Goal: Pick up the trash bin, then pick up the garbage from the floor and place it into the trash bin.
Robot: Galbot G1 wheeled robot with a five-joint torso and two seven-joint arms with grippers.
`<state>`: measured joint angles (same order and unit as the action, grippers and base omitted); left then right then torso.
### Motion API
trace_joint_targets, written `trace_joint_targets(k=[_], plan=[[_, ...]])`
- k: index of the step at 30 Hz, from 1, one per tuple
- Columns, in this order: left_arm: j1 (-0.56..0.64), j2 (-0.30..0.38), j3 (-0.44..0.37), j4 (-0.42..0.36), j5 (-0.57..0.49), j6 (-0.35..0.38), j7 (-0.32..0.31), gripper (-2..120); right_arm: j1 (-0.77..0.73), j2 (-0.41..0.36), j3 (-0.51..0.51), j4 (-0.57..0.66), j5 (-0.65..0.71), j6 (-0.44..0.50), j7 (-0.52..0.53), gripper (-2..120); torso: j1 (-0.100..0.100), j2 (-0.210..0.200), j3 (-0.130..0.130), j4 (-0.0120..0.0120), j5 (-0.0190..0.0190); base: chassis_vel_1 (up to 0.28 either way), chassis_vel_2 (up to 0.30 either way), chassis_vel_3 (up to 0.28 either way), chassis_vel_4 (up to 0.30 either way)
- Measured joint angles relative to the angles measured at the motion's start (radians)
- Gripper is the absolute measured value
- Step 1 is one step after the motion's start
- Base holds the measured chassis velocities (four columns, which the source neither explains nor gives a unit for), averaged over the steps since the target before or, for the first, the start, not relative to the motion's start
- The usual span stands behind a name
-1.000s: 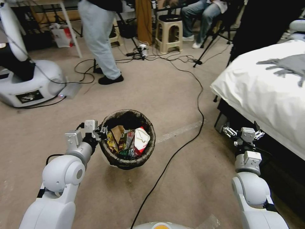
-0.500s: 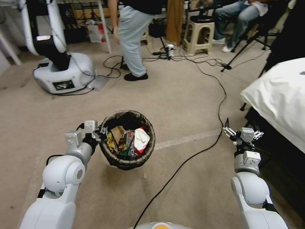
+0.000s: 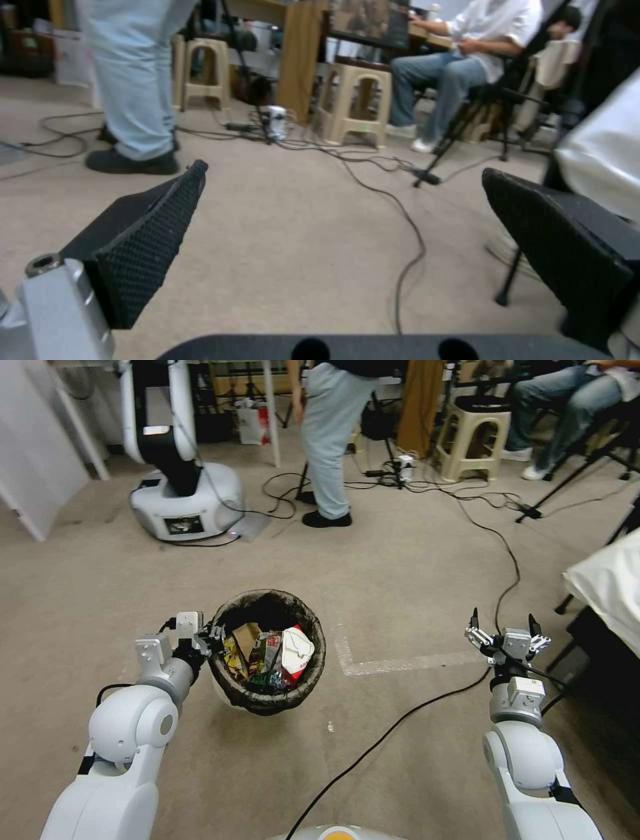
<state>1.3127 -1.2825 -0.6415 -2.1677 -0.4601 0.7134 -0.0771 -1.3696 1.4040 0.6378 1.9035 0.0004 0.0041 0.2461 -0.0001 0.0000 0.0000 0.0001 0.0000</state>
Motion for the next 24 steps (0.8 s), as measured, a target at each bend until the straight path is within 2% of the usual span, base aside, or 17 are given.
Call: trace_joint_targets(k=[16, 24], plan=[[-0.003, 0.000, 0.003, 0.003, -0.010, -0.011, -0.005, 5, 0.000, 0.001, -0.002, -0.003, -0.005, 0.000, 0.000, 100, 0.000, 0.000, 0.000, 0.0000, 0.0000, 0.080, 0.083, 0.085, 0.087], [-0.007, -0.001, 0.004, 0.005, -0.038, -0.015, -0.042, 5, 0.000, 0.003, -0.003, -0.006, -0.006, 0.001, 0.000, 100, 0.000, 0.000, 0.000, -0.0001, 0.0000, 0.050, 0.043, 0.044, 0.058]])
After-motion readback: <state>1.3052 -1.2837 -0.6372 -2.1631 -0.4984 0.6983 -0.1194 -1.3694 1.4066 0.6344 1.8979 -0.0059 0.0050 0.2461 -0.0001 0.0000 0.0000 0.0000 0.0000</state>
